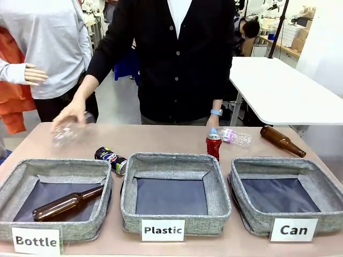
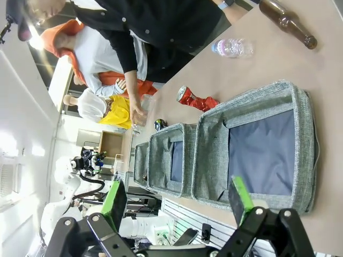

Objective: Sort the can waste into the basket.
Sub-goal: Pick up the can waste from the table and place it in the right Fabric basket.

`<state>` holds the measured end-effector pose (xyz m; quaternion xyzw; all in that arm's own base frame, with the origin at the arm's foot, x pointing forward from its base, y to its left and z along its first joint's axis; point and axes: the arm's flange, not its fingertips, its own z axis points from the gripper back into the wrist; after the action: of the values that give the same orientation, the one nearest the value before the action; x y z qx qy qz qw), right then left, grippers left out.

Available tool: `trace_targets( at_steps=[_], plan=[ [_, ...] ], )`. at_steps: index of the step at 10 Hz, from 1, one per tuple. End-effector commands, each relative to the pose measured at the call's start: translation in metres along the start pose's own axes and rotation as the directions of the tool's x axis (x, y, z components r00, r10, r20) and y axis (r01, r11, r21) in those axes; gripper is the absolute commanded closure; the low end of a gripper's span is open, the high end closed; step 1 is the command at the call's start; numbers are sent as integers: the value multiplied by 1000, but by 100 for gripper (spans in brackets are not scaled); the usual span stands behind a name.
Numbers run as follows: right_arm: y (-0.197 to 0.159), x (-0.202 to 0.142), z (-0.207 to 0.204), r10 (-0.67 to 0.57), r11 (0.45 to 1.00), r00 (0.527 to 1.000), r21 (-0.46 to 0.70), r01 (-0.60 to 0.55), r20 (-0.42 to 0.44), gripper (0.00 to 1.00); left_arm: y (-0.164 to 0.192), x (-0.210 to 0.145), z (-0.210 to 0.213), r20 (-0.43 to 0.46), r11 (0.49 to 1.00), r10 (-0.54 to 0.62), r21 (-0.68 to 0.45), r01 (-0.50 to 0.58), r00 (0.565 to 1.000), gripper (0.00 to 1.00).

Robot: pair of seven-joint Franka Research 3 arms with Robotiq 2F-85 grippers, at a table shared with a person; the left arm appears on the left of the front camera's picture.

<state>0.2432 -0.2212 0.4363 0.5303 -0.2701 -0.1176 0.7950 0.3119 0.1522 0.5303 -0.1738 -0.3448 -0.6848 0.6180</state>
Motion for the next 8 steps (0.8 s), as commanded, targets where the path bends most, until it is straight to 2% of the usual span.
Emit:
trace_targets(
  at_steps=[1, 2, 3, 5, 6, 7, 8],
  plan=[
    [0, 3, 0, 25, 999, 999, 23, -25, 20, 0, 13, -55, 16, 131, 999, 31, 27, -35, 991, 0],
    [0, 3, 0, 25, 999, 999, 23, -25, 20, 0, -5, -83, 24, 190, 995, 60, 62, -73, 980, 0],
    [0, 3, 0, 25, 999, 999, 23, -25, 20, 0, -17, -96, 23, 200, 987, 116, 84, -135, 973, 0],
    [0, 3, 0, 25, 999, 999, 23, -25, 20, 0, -21, -101, 12, 274, 977, 156, 99, -188, 949, 0],
    [0, 3, 0, 25, 999, 999, 23, -25, 20, 0, -10, -90, 4, 305, 975, 170, 86, -204, 937, 0],
    [0, 3, 0, 25, 999, 999, 23, -25, 20, 0, 10, -58, -15, 302, 983, 164, 27, -180, 939, 0],
    [0, 3, 0, 25, 999, 999, 23, -25, 20, 0, 33, -26, -36, 254, 985, 170, -16, -172, 952, 0]
  ],
)
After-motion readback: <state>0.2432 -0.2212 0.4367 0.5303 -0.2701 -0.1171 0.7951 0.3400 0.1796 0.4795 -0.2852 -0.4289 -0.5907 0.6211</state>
